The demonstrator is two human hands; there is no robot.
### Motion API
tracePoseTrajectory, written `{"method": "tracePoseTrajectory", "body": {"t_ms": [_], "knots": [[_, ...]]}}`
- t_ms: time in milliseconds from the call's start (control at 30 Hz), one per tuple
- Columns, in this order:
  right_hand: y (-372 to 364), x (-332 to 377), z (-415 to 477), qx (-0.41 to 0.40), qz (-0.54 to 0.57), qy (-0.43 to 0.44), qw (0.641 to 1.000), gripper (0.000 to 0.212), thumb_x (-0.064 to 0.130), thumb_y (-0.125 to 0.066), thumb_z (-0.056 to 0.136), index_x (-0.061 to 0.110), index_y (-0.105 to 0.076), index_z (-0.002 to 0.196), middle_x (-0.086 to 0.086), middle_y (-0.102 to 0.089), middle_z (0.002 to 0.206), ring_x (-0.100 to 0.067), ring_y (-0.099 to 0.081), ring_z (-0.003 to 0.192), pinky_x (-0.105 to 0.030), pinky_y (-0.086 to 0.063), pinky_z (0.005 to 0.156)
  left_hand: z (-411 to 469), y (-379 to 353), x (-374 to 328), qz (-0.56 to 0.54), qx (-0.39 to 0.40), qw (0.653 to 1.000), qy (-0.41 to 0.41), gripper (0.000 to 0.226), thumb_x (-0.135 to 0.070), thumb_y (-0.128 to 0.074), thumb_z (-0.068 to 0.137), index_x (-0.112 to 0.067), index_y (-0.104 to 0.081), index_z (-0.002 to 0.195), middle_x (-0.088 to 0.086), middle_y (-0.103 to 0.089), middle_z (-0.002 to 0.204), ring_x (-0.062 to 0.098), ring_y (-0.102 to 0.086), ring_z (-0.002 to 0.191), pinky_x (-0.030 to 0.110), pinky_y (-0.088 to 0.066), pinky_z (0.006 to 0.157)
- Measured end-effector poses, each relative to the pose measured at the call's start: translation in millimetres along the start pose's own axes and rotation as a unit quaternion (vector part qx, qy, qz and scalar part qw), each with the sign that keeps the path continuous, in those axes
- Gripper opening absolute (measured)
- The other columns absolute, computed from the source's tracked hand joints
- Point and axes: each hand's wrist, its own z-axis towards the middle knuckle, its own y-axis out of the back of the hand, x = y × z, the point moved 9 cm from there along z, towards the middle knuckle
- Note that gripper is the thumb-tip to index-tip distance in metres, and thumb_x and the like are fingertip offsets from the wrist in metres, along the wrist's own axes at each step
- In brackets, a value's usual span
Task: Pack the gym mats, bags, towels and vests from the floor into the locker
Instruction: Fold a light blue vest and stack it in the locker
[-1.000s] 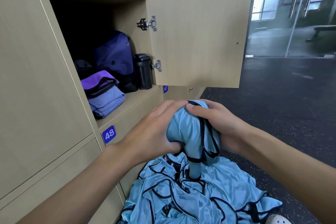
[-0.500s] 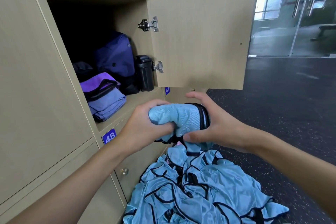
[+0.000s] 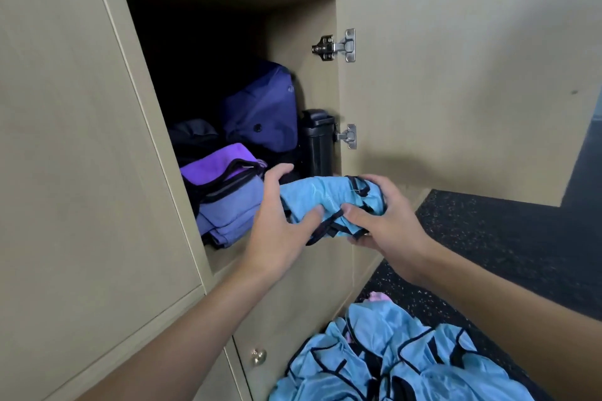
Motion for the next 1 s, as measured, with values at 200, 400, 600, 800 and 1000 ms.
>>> {"method": "tracePoseTrajectory", "body": {"t_ms": [200, 400, 600, 800, 1000], "knots": [[-11, -37, 66, -0.011, 0.013, -0.009, 1.0, 0.04, 0.001, -0.074, 0.085, 0.024, -0.059, 0.114, -0.009, -0.066, 0.109, -0.022, -0.073, 0.085, -0.042, -0.062, 0.07, 40, -9, 40, 0.169, 0.007, 0.985, -0.024, 0.057, -0.027, -0.075, 0.086, -0.03, -0.05, 0.137, -0.004, -0.047, 0.121, -0.027, -0.038, 0.101, -0.006, -0.028, 0.082], [-24, -62, 135, -0.015, -0.036, 0.011, 0.999, 0.037, 0.004, -0.075, 0.085, 0.024, -0.058, 0.111, -0.008, -0.064, 0.111, -0.023, -0.07, 0.092, -0.036, -0.062, 0.066, 80, 2, 72, 0.412, -0.034, 0.909, -0.058, 0.057, -0.047, -0.064, 0.08, -0.021, -0.062, 0.13, 0.006, -0.048, 0.138, 0.026, -0.046, 0.128, 0.036, -0.031, 0.108], [-47, -72, 168, 0.01, -0.255, 0.112, 0.96, 0.047, 0.016, -0.068, 0.092, 0.028, -0.047, 0.132, -0.003, -0.058, 0.116, -0.016, -0.056, 0.104, -0.034, -0.049, 0.093, 90, -4, 104, 0.589, 0.043, 0.803, -0.079, 0.065, -0.057, -0.049, 0.075, -0.017, -0.067, 0.124, 0.009, -0.058, 0.136, 0.026, -0.053, 0.126, 0.039, -0.031, 0.105], [-65, -74, 165, -0.014, -0.385, 0.207, 0.899, 0.046, 0.026, -0.064, 0.095, 0.019, -0.052, 0.139, -0.003, -0.035, 0.147, -0.022, -0.044, 0.128, -0.034, -0.045, 0.096, 87, -4, 112, 0.602, 0.06, 0.788, -0.112, 0.06, -0.053, -0.052, 0.08, -0.012, -0.068, 0.121, 0.012, -0.059, 0.134, 0.028, -0.052, 0.129, 0.04, -0.035, 0.109], [-80, -98, 171, 0.07, -0.402, 0.179, 0.895, 0.072, 0.043, -0.066, 0.091, 0.022, -0.034, 0.153, 0.007, -0.024, 0.16, -0.015, -0.029, 0.144, -0.031, -0.034, 0.112, 83, 0, 112, 0.602, 0.064, 0.788, -0.115, 0.065, -0.06, -0.05, 0.081, -0.012, -0.067, 0.122, 0.011, -0.058, 0.137, 0.027, -0.048, 0.135, 0.038, -0.032, 0.111]]}}
